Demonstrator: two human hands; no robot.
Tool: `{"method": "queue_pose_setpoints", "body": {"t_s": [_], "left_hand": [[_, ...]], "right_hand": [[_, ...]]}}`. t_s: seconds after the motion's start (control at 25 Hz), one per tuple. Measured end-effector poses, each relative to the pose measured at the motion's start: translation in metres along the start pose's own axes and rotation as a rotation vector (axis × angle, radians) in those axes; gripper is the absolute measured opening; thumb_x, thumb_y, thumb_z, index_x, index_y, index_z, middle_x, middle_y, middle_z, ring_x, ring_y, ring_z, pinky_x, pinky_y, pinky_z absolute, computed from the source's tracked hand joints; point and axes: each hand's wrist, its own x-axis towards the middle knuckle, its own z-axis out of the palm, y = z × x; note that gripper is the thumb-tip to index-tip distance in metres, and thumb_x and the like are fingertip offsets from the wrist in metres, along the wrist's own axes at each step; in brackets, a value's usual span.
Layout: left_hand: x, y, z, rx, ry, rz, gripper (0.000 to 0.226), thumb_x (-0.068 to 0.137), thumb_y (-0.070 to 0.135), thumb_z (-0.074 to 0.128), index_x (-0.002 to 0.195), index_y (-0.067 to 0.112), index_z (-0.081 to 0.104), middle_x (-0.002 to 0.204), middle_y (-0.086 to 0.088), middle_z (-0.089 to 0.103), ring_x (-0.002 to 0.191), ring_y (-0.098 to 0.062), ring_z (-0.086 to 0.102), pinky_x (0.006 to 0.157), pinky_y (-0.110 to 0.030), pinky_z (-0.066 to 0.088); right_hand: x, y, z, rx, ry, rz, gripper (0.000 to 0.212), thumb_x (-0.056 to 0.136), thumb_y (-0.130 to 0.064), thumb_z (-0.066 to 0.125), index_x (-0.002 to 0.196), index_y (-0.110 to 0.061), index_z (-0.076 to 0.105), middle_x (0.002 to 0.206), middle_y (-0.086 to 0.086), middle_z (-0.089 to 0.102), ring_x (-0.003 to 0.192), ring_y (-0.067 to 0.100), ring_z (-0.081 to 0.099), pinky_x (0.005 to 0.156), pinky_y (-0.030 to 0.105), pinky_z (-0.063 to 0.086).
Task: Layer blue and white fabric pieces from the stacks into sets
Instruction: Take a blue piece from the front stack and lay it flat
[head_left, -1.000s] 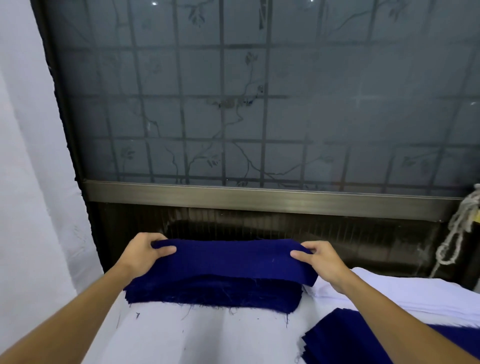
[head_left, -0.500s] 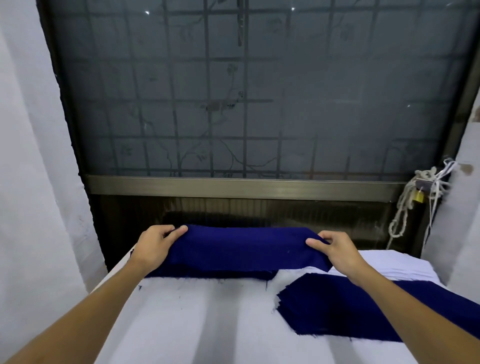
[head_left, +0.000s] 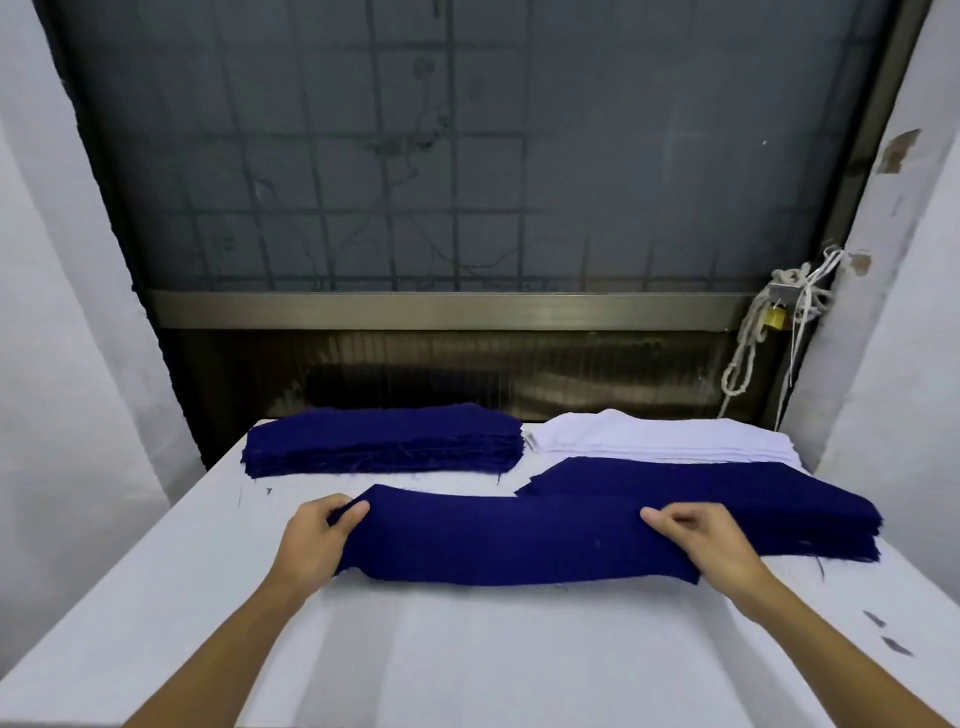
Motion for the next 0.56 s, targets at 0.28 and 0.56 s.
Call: {"method": "queue_pose_setpoints", "body": {"t_s": [0.28,0.56], "left_hand": [[-0.042,-0.035,0.020,0.106,0.040,-0.005,0.017,0.099,0.019,0.064,0.087,0.029,0.071,0.086,0.020,0.073,0.087,-0.004,0.067,0.073,-0.024,0.047],[-0.050,-0.042,0.027,0.274,0.106,0.035,0.025,0.100,0.010,0.056,0.093,0.033,0.063,0.083,0.016,0.068,0.076,-0.006,0.064,0.060,-0.024,0.045]], "right_hand": [[-0.034,0.050,-0.001,-0.167,0.030,0.053,0.033,0.091,-0.037,0.073,0.067,-0.016,0.068,0.074,0.000,0.075,0.072,0.015,0.072,0.069,0.035,0.055],[-0.039,0.057,0.004,-0.535,0.181,-0.090,0.025,0.090,-0.034,0.074,0.070,-0.031,0.061,0.072,-0.010,0.062,0.072,0.009,0.058,0.059,0.025,0.043]]}}
